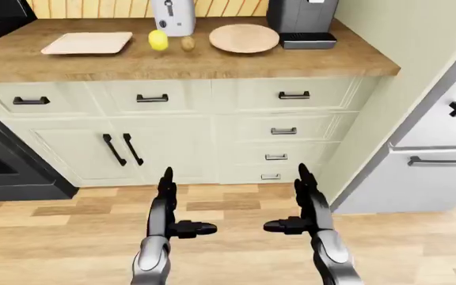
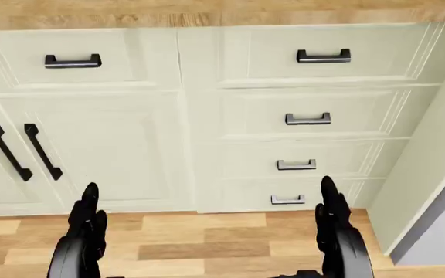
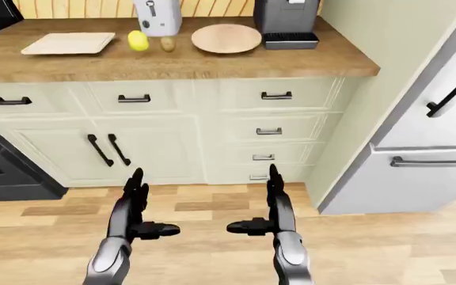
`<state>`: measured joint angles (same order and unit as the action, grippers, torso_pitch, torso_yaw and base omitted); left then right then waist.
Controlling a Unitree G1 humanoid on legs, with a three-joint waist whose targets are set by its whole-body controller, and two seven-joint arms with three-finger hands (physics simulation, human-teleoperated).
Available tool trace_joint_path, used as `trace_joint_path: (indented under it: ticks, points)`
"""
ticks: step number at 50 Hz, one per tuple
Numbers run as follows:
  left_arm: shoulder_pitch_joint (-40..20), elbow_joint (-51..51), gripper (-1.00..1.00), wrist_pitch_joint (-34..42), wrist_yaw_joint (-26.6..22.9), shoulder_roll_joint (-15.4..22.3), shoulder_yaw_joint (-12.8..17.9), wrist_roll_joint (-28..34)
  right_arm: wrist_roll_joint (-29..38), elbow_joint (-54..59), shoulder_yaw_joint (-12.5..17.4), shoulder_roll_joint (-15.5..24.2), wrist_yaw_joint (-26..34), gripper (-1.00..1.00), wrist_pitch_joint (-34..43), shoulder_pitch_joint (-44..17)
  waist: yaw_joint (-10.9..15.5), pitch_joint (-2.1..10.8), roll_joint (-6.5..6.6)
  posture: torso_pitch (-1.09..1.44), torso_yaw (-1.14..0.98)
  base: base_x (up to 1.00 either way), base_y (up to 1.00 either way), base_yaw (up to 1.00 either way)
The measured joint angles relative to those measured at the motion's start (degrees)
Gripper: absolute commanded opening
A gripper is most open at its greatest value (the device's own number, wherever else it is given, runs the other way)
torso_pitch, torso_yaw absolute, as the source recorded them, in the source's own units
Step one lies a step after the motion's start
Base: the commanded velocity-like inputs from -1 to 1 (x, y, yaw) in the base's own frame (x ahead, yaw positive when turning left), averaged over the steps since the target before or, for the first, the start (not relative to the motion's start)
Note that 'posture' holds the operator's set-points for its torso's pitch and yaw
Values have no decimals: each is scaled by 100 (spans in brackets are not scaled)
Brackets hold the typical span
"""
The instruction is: Place the kiwi and the lemon on separate cutting boards.
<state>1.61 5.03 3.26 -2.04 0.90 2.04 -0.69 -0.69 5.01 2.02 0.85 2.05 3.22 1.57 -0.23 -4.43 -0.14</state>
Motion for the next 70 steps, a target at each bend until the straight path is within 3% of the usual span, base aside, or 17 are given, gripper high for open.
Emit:
trace_joint_path:
  ticks: [1, 3, 5, 8, 19, 25, 34, 41, 43, 45, 50, 52, 56, 64, 65, 68, 70]
  points:
    - [52, -247, 100, 81, 4, 20, -13, 18, 53, -141, -30, 9, -32, 100, -37, 10, -12, 48, -25, 0, 0, 0, 0, 0]
    - [25, -904, 100, 185, 15, 48, -30, 99, 230, -554, -49, 26, -140, 100, -230, -74, 33, 312, -19, 0, 0, 0, 0, 0]
    - [9, -1161, 100, 185, 9, 50, -24, 170, 334, -729, -59, -10, -214, 100, -302, -115, 50, 229, -47, 0, 0, 0, 0, 0]
    - [78, -1322, 100, 407, -5, 49, -19, 268, 378, -922, -66, 15, -235, 100, -158, -90, 55, 337, -31, 0, 0, 0, 0, 0]
    - [-252, -2475, 100, 1639, -176, 111, 38, 581, 404, -2549, -136, 14, -98, 100, 1220, -451, 50, 395, -22, 0, 0, 0, 0, 0]
    - [-884, -3136, 100, 2473, -313, 297, 222, 582, 313, -2971, 87, 181, -12, 100, 1954, -1058, 58, 447, -26, 0, 0, 0, 0, 0]
    - [-1790, -3154, 100, 3307, -499, 502, 227, 771, 383, -2893, 141, 365, 7, 100, 2265, -1846, 44, 376, -8, 0, 0, 0, 0, 0]
    - [-2520, -3265, 100, 3893, -605, 850, 523, 818, 10, -3189, 438, 525, -3, 100, 2770, -2495, 11, 304, -1, 0, 0, 3, 16, 0]
    - [-2648, -3251, 100, 3994, -649, 903, 461, 839, -91, -3170, 480, 613, -58, 100, 2882, -2625, -26, 251, -121, 0, 0, 23, 45, 0]
    - [-2828, -3261, 100, 4051, -706, 950, 438, 827, -157, -3129, 531, 694, -128, 100, 3018, -2813, -58, 324, -156, 0, 0, 21, 35, 0]
    - [-2882, -3990, 100, 4358, -756, 1005, 528, 857, -282, -3533, 525, 753, -283, 100, 3186, -2991, -167, 219, 273, 0, 0, 22, 35, 0]
    - [-2847, -4330, 100, 4588, -763, 1029, 542, 866, -318, -3623, 485, 731, -308, 100, 3271, -2993, -118, 252, 471, 0, 0, 21, 35, 0]
    - [-2699, -4427, 100, 4840, -807, 1067, 594, 968, -409, -3588, 338, 722, -254, 100, 3533, -2906, -6, 168, 325, 0, 0, 21, 35, 0]
    - [-2709, -4588, 100, 4798, -892, 1020, 544, 1028, -341, -3711, 388, 746, -257, 100, 3447, -2990, 10, 169, -266, 0, 0, 21, 35, 0]
    - [-2679, -4578, 100, 4749, -901, 982, 525, 1020, -334, -3698, 406, 750, -249, 100, 3414, -2956, -40, 144, -186, 0, 0, 20, 35, 0]
    - [-2580, -4484, 100, 4673, -945, 953, 448, 974, -285, -3531, 425, 720, -234, 100, 3389, -2813, -58, 200, -245, 0, 0, 20, 29, 0]
    - [-2593, -4509, 100, 4641, -954, 954, 463, 969, -265, -3542, 401, 706, -206, 100, 3406, -2824, -59, 229, -165, 0, 0, 23, 25, 0]
